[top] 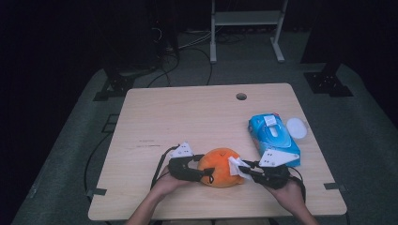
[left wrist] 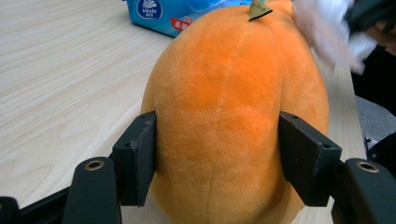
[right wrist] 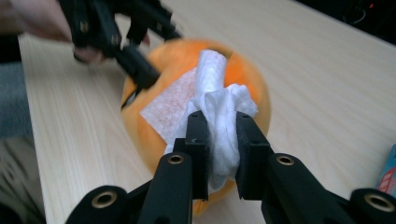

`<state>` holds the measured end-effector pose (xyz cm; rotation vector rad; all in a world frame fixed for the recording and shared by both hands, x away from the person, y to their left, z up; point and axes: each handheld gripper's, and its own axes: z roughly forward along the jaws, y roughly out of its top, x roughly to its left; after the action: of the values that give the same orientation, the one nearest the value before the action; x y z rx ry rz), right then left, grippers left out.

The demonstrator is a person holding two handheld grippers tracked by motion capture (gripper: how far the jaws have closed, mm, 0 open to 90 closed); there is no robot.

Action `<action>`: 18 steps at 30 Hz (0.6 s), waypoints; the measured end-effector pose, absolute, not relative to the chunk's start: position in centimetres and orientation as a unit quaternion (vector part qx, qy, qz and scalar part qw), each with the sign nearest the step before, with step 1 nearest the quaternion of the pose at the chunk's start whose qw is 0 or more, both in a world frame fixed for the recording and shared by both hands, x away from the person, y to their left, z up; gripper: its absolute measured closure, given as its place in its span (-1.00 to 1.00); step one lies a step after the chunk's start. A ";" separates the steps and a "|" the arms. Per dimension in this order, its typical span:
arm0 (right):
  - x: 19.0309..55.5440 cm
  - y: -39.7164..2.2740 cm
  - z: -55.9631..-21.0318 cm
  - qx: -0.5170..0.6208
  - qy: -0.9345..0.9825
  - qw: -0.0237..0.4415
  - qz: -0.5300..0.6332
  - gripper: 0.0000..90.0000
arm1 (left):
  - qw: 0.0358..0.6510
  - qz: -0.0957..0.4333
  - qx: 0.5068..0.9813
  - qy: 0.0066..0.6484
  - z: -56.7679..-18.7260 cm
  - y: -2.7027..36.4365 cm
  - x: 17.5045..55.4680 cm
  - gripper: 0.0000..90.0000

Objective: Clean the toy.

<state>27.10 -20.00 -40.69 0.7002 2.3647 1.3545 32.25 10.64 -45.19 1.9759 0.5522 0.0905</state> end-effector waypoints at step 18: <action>28.3 -19.9 -40.5 0.243 0.832 0.106 0.487 0.70 | 0.520 0.017 0.833 0.186 -43.5 9.2 31.6 -0.76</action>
<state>28.27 -19.85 -40.54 0.7165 2.4505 1.4342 31.63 9.22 -43.47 1.9977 0.4462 0.0396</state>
